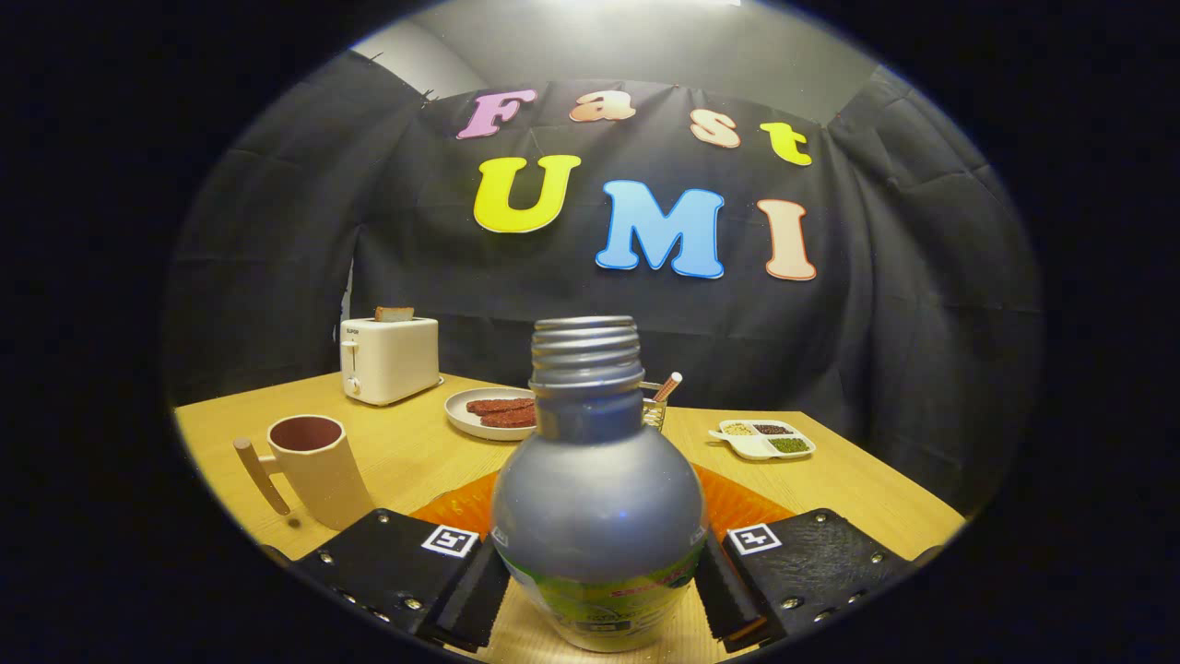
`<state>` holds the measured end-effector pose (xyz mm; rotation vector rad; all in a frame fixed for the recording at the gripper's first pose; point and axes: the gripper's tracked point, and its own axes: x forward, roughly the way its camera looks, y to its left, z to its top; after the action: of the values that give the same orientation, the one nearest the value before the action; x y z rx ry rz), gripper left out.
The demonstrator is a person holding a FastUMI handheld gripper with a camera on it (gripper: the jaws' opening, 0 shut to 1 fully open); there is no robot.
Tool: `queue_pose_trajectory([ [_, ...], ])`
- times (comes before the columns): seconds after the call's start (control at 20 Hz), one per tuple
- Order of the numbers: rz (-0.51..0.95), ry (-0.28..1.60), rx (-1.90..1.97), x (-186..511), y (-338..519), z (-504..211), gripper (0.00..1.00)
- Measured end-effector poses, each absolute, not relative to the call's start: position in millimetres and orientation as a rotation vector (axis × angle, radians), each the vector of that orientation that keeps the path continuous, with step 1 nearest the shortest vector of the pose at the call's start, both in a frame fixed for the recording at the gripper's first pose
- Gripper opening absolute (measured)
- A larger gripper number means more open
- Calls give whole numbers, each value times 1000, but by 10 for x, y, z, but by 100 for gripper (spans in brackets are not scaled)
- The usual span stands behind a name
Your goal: Take the bottle from table, then pour the juice into the cup, finally place the bottle on the coaster
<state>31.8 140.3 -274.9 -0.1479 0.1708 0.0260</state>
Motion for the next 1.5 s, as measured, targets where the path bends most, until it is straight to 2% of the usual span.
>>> queue_pose_trajectory([
  [0.75,118,184,-505,623,2005,-2608,82],
  [1.5,162,213,-862,804,2303,-2887,82],
])
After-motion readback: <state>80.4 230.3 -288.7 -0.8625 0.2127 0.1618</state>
